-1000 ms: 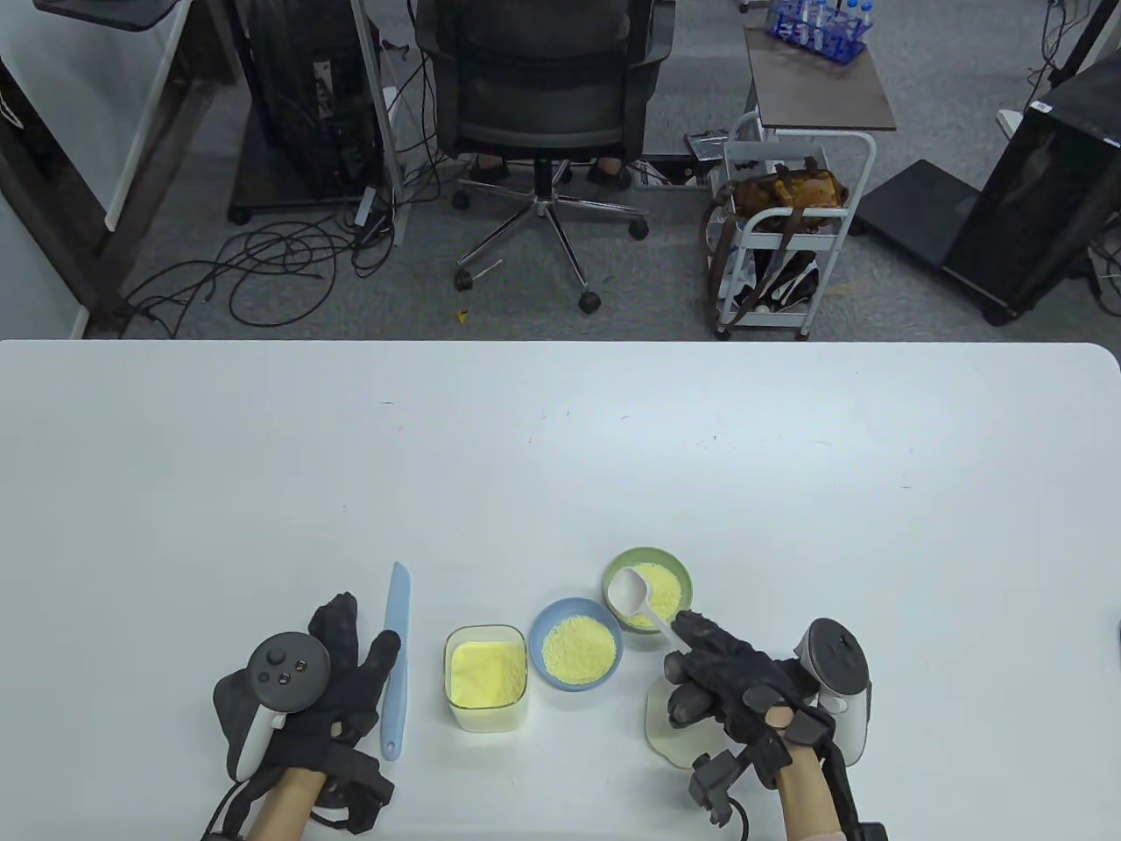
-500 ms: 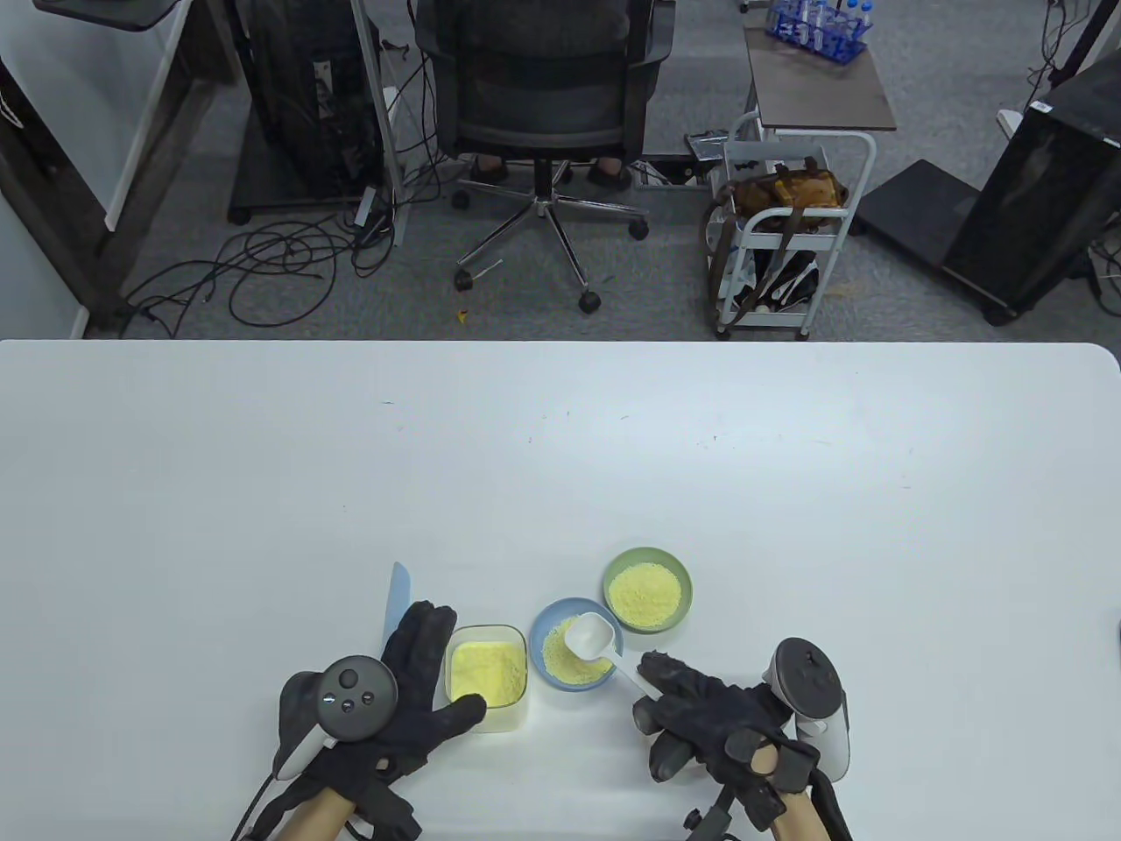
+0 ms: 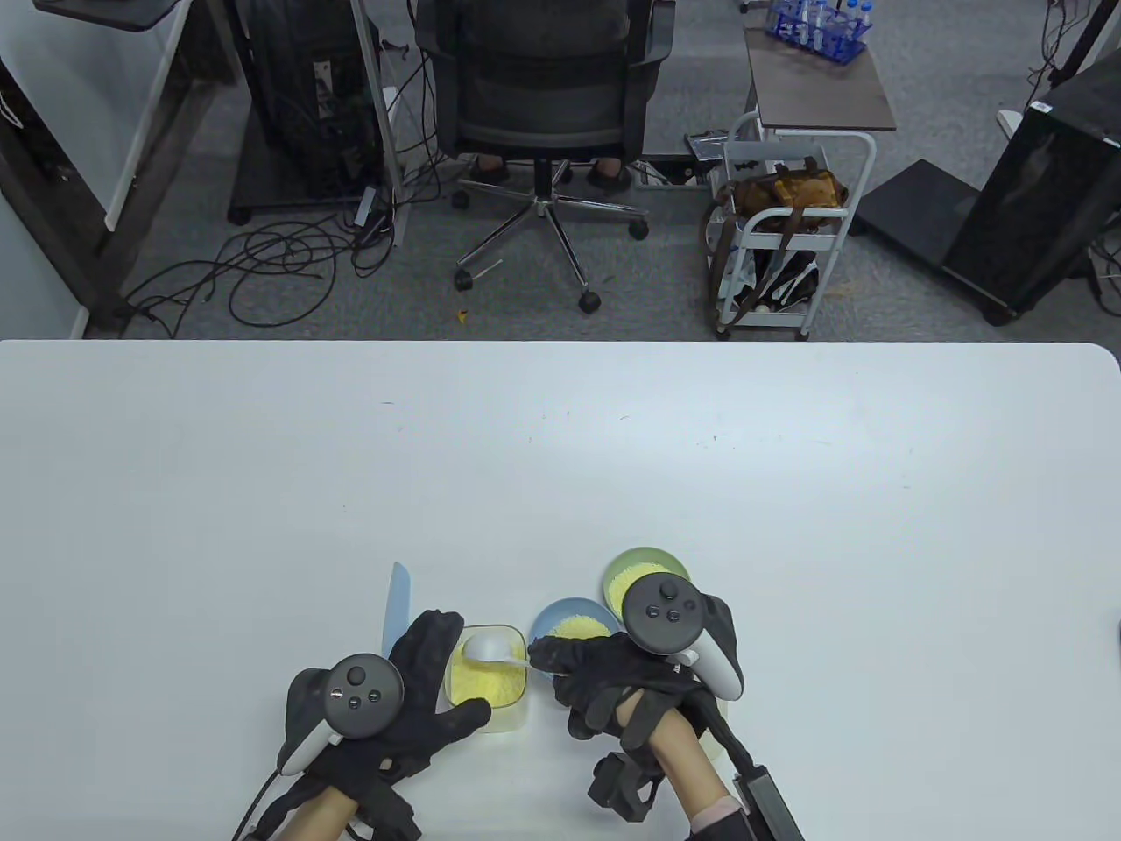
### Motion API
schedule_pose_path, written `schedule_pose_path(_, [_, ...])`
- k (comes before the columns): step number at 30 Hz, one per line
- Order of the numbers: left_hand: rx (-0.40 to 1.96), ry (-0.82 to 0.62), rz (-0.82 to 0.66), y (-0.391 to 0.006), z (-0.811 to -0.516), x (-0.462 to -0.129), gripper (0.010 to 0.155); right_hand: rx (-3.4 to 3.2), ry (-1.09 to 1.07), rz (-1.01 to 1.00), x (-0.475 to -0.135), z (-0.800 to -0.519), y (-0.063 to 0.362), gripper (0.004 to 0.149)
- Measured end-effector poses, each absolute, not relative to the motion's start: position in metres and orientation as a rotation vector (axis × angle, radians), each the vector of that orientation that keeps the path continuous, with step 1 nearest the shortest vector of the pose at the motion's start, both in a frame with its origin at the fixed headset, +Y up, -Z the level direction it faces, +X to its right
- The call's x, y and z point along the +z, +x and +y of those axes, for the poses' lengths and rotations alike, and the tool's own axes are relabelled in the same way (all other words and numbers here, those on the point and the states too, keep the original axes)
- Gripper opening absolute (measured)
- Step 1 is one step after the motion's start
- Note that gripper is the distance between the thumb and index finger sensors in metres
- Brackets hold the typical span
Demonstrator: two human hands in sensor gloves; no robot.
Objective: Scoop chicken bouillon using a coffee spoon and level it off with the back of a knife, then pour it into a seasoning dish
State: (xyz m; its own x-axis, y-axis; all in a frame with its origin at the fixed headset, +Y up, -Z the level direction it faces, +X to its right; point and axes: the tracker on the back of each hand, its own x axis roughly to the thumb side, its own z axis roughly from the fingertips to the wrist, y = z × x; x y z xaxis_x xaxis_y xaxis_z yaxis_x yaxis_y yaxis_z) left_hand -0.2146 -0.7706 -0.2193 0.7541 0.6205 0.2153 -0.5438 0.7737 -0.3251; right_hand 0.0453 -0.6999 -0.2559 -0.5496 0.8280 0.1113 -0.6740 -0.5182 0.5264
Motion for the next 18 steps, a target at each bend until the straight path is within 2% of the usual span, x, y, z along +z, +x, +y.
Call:
schedule_pose_path(3, [0.654, -0.258, -0.324, -0.215, -0.771, -0.22, 0.099, 2.176, 0.494, 0.529, -0.26, -0.697, 0.032, 0.044])
schedule_pose_path(8, [0.673, -0.269, -0.327, -0.215, -0.77, -0.22, 0.099, 2.245, 0.517, 0.615, -0.264, -0.7, 0.018, 0.042])
schedule_pose_path(10, [0.672, -0.275, -0.326, -0.215, -0.77, -0.22, 0.099, 2.202, 0.536, 0.708, -0.265, -0.702, 0.014, 0.042])
schedule_pose_path(18, [0.675, -0.288, -0.328, -0.216, -0.77, -0.22, 0.099, 1.987, 0.45, 0.869, -0.27, -0.713, 0.011, 0.041])
